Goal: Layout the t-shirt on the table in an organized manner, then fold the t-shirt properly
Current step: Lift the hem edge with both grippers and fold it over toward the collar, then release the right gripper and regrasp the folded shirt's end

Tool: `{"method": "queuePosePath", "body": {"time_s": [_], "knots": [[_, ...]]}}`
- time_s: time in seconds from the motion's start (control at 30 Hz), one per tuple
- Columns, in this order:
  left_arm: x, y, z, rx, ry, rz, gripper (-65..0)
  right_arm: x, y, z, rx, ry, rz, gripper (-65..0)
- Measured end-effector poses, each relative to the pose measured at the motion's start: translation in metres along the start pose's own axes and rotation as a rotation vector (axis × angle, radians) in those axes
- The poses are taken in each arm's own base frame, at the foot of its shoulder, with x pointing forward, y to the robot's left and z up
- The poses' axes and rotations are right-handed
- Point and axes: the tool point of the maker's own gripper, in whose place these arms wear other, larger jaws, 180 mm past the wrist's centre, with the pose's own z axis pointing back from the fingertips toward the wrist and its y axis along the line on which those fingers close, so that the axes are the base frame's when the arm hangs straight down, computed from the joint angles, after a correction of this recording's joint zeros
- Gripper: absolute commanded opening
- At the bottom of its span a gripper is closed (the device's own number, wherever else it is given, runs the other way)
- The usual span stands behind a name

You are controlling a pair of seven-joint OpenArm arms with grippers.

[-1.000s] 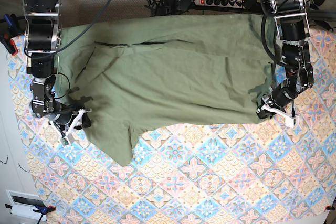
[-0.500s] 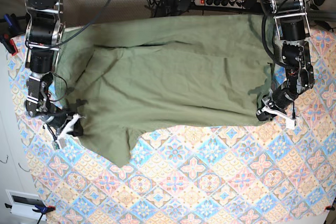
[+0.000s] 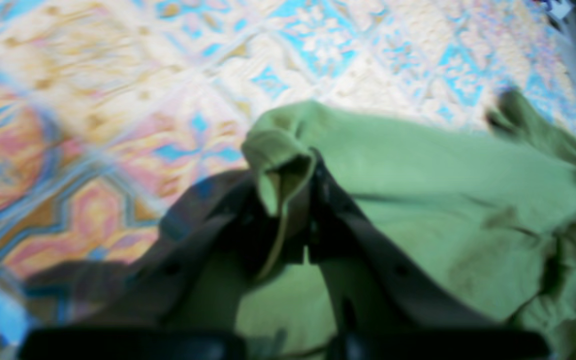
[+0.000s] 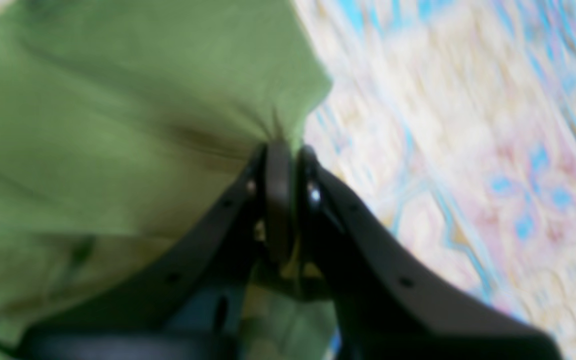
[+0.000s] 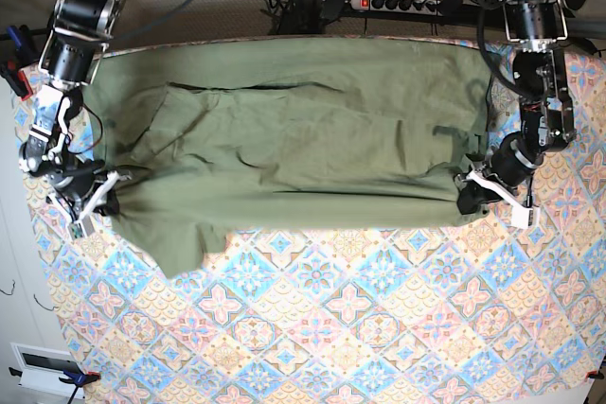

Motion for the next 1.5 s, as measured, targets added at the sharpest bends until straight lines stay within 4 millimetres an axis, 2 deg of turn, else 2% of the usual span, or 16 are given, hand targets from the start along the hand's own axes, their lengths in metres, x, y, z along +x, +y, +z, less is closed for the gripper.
{"method": "queuePosePath", "body": {"time_s": [0.1, 0.2, 0.33, 0.47, 0.73, 0.9, 0.97, 1.03, 1.1, 1.2, 1.3, 1.4, 1.5], "knots": [[-0.004, 0.003, 0.011, 0.008, -0.016, 0.017, -65.0, 0.003, 0.004, 0.011, -0.013, -0.017, 0.034, -64.5], [-0.013, 0.02, 0.024, 0.051, -0.011, 0.034, -65.0, 0.0, 0.011, 0.023, -0.01, -0.029, 0.064, -64.5], [-0.035, 0.031, 0.034, 0.082, 0.04, 0.049, -65.0, -0.032, 0.004, 0.038, -0.043, 0.026, 0.036, -64.5], [-0.05, 0.037, 0.043, 0.091, 0.081, 0.039, -65.0, -0.045, -0.004, 0.053, -0.074, 0.043, 0.029, -64.4], [-0.098, 0.048, 0.061, 0.135, 0.183, 0.074, -65.0, -0.079, 0.005, 0.065, -0.07, 0.119, 0.039, -64.3], [-0.11, 0.05, 0.066, 0.144, 0.206, 0.081, -65.0, -0.082, 0.006, 0.067, -0.071, 0.116, 0.039, -64.2], [-0.115, 0.051, 0.069, 0.148, 0.217, 0.083, -65.0, -0.09, 0.009, 0.068, -0.064, 0.137, 0.037, -62.4], [-0.119, 0.051, 0.07, 0.15, 0.226, 0.086, -64.8, -0.095, 0.01, 0.069, -0.063, 0.153, 0.038, -57.4], [-0.119, 0.051, 0.069, 0.151, 0.228, 0.08, -59.6, -0.095, 0.007, 0.069, -0.074, 0.159, 0.046, -51.9], [-0.119, 0.052, 0.069, 0.157, 0.238, 0.083, -47.8, -0.098, 0.007, 0.07, -0.076, 0.176, 0.044, -45.3], [-0.129, 0.051, 0.072, 0.156, 0.294, 0.088, -38.7, -0.103, 0.005, 0.071, -0.08, 0.206, 0.04, -43.1], [-0.126, 0.049, 0.072, 0.147, 0.287, 0.099, -37.5, -0.088, -0.007, 0.083, -0.132, 0.162, 0.044, -42.8], [-0.115, 0.037, 0.071, 0.105, 0.253, 0.112, -37.4, -0.059, -0.023, 0.102, -0.209, 0.092, 0.08, -42.8]]}}
